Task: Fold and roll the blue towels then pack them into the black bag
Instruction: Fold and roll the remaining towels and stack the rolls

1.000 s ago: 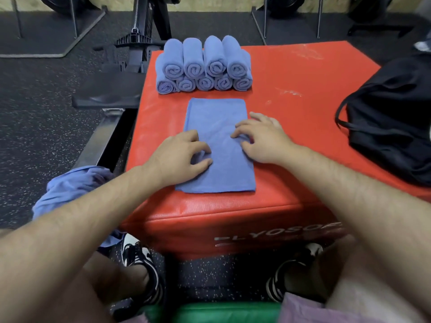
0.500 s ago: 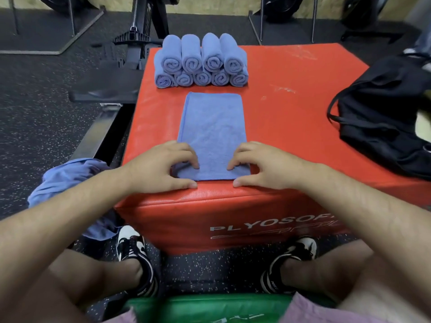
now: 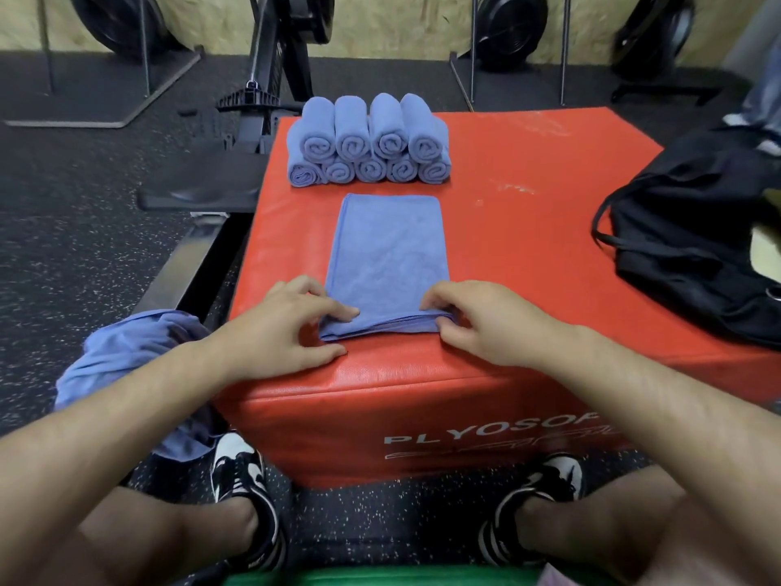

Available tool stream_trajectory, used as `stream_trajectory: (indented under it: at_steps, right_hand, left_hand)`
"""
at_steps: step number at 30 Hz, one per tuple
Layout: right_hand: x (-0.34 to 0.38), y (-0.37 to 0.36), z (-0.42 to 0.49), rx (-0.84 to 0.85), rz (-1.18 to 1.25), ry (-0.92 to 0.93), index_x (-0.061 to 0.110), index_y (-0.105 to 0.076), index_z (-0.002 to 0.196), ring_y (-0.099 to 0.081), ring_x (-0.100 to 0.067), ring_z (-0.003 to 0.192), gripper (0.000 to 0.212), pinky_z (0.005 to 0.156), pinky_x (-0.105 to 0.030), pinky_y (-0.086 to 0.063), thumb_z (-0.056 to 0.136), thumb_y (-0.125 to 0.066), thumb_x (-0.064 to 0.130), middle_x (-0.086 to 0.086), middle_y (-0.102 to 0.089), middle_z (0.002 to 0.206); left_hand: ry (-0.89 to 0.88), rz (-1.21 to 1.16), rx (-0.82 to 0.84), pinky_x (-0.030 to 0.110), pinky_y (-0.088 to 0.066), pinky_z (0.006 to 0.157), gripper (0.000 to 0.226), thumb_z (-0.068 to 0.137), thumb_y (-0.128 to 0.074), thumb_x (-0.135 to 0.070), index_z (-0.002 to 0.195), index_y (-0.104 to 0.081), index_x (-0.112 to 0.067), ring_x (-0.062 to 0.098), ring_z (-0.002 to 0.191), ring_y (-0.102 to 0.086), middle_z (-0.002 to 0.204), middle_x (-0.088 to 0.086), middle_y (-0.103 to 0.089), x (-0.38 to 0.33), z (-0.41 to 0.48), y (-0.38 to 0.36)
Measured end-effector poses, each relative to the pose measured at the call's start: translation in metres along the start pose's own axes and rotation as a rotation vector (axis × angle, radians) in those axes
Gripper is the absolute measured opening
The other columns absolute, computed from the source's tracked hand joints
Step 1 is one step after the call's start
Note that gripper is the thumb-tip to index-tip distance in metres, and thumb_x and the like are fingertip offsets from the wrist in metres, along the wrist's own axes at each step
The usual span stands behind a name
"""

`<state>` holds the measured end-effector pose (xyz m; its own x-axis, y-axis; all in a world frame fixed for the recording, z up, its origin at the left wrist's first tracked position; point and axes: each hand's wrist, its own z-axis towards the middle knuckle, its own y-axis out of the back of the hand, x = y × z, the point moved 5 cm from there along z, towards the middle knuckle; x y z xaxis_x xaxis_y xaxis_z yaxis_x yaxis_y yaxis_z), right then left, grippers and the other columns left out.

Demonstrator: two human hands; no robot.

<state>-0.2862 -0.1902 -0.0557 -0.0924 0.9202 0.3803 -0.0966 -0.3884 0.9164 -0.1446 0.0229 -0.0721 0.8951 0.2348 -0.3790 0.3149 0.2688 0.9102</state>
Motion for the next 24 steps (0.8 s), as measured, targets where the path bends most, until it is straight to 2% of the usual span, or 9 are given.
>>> stream_trajectory:
  at_steps: [3,7,9,11,13,16,19,22,24]
  right_hand:
    - [-0.002,0.0,0.002,0.024,0.06,-0.005,0.029,-0.06,0.11,-0.061,-0.016,0.085,0.027,0.079,-0.037,-0.05,0.087,-0.059,0.015,0.007,-0.067,0.097]
    - [-0.009,0.003,0.006,-0.039,0.17,-0.036,0.028,-0.068,0.107,-0.059,-0.013,0.082,0.028,0.076,-0.025,-0.047,0.087,-0.062,0.008,0.004,-0.061,0.1]
    - [-0.011,0.005,0.008,-0.081,0.164,-0.03,0.027,-0.069,0.106,-0.058,-0.011,0.081,0.026,0.076,-0.021,-0.044,0.089,-0.062,0.008,0.007,-0.058,0.1]
    - [-0.01,0.004,0.008,-0.102,0.097,0.0,0.025,-0.07,0.103,-0.056,-0.008,0.083,0.023,0.079,-0.025,-0.046,0.091,-0.061,0.008,0.009,-0.056,0.1]
    - [-0.006,0.001,0.007,-0.139,-0.057,0.057,0.024,-0.071,0.099,-0.053,-0.013,0.09,0.02,0.079,-0.037,-0.049,0.091,-0.059,0.01,0.006,-0.056,0.102]
    - [-0.004,0.001,0.009,-0.172,-0.169,0.103,0.021,-0.073,0.095,-0.052,-0.023,0.089,0.018,0.072,-0.043,-0.05,0.091,-0.056,0.015,0.001,-0.059,0.096]
    - [-0.002,0.001,0.011,-0.118,-0.196,0.12,0.018,-0.073,0.095,-0.057,-0.028,0.082,0.02,0.073,-0.04,-0.05,0.09,-0.054,0.014,-0.002,-0.063,0.09]
    - [-0.003,0.002,0.006,-0.068,-0.167,0.116,0.018,-0.072,0.103,-0.059,-0.026,0.089,0.022,0.083,-0.037,-0.049,0.089,-0.057,0.012,-0.001,-0.064,0.096]
    - [-0.008,0.001,0.0,-0.024,-0.109,0.082,0.02,-0.069,0.112,-0.055,-0.02,0.099,0.025,0.092,-0.031,-0.045,0.087,-0.064,0.019,0.003,-0.061,0.104]
  left_hand:
    - [0.006,-0.023,-0.006,0.027,-0.041,0.092,0.034,0.084,-0.06,-0.046,0.116,-0.064,-0.034,0.001,0.096,-0.054,0.099,-0.017,-0.059,-0.003,0.004,0.004]
    - [-0.002,-0.089,-0.058,0.02,-0.045,0.078,0.012,0.092,-0.064,-0.017,0.102,-0.063,-0.024,0.002,0.086,-0.058,0.093,-0.014,-0.065,-0.003,0.01,0.012]
    - [0.015,-0.101,-0.084,0.015,-0.042,0.074,0.009,0.091,-0.064,-0.016,0.098,-0.064,-0.022,0.004,0.085,-0.058,0.091,-0.012,-0.063,-0.001,0.013,0.014]
    - [0.022,-0.092,-0.103,0.012,-0.038,0.072,0.007,0.088,-0.063,-0.017,0.093,-0.065,-0.021,0.004,0.082,-0.055,0.087,-0.01,-0.059,0.001,0.017,0.013]
    - [0.045,-0.085,-0.117,0.012,-0.036,0.073,0.009,0.087,-0.063,-0.013,0.093,-0.066,-0.019,0.003,0.081,-0.053,0.087,-0.008,-0.055,0.005,0.021,0.009]
    - [0.024,-0.041,-0.159,0.022,-0.039,0.085,0.021,0.086,-0.063,-0.01,0.103,-0.063,-0.02,0.007,0.091,-0.051,0.099,-0.009,-0.053,0.005,0.023,0.005]
    - [-0.043,0.091,-0.167,0.038,-0.038,0.08,0.022,0.087,-0.06,-0.01,0.102,-0.062,-0.027,0.016,0.097,-0.053,0.105,-0.013,-0.056,-0.001,0.024,0.004]
    - [-0.146,0.15,-0.097,0.042,-0.046,0.078,0.021,0.092,-0.052,-0.015,0.104,-0.067,-0.021,0.021,0.096,-0.061,0.105,-0.008,-0.063,-0.004,0.023,0.002]
    - [-0.17,0.155,-0.053,0.044,-0.049,0.081,0.021,0.095,-0.053,-0.021,0.109,-0.068,-0.018,0.019,0.1,-0.062,0.108,-0.006,-0.063,0.0,0.022,0.002]
